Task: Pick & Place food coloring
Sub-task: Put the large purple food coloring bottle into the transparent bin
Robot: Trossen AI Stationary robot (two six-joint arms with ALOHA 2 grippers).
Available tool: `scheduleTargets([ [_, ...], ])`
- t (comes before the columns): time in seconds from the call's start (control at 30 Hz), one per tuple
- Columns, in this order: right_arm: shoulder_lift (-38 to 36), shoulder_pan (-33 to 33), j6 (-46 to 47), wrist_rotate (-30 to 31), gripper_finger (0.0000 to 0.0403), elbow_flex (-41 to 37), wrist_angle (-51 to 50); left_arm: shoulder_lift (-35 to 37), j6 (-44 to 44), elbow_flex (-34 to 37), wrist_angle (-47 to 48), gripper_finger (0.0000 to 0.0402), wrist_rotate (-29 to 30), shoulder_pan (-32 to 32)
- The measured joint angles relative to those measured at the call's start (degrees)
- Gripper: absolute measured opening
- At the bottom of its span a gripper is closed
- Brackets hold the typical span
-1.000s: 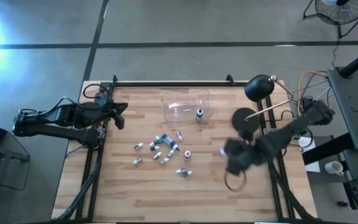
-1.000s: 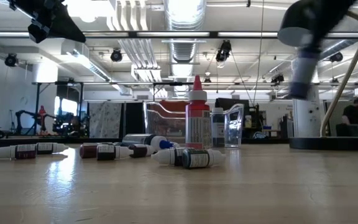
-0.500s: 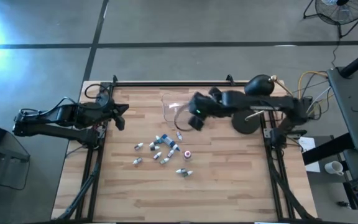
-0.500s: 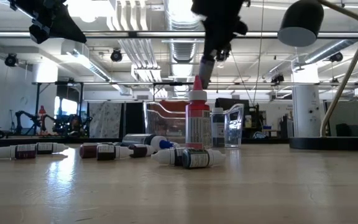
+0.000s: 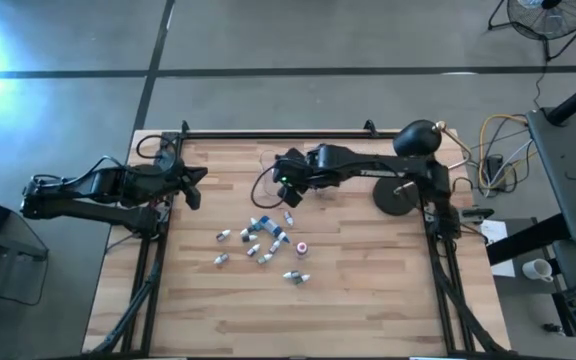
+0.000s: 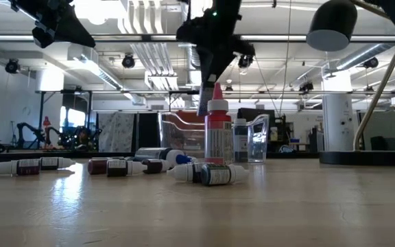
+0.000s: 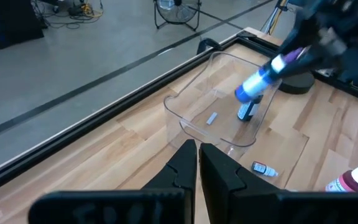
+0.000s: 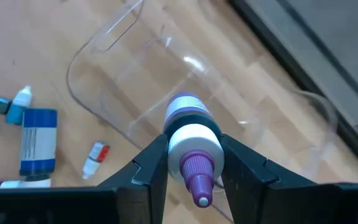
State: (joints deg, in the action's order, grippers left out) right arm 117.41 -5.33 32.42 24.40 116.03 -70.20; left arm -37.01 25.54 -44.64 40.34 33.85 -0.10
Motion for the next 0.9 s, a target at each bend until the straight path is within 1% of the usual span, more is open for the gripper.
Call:
scheduleTargets([
  [0.13, 4.3, -0.7, 0.0, -4.7, 0.0114, 2.2, -0.2, 0.0, -0.5, 0.0, 0.0, 0.0, 0.0, 0.0],
  [0.23, 6.8, -1.2, 0.0, -7.1, 0.0113, 3.6, -0.7, 0.0, -1.5, 0.0, 0.0, 0.0, 0.0, 0.0],
  [0.43, 9.3, -2.1, 0.7, -10.8, 0.0118, 4.4, -2.4, 0.0, -1.6, 0.0, 0.0, 0.0, 0.0, 0.0],
  [0.67, 9.2, -2.2, 2.9, -12.5, 0.0122, 2.0, -3.2, 0.0, -2.0, 0.0, 0.0, 0.0, 0.0, 0.0],
  [0.9, 9.2, -2.2, 3.6, -12.9, 0.0145, 1.3, -3.1, 0.0, -2.0, 0.0, 0.0, 0.0, 0.0, 0.0],
])
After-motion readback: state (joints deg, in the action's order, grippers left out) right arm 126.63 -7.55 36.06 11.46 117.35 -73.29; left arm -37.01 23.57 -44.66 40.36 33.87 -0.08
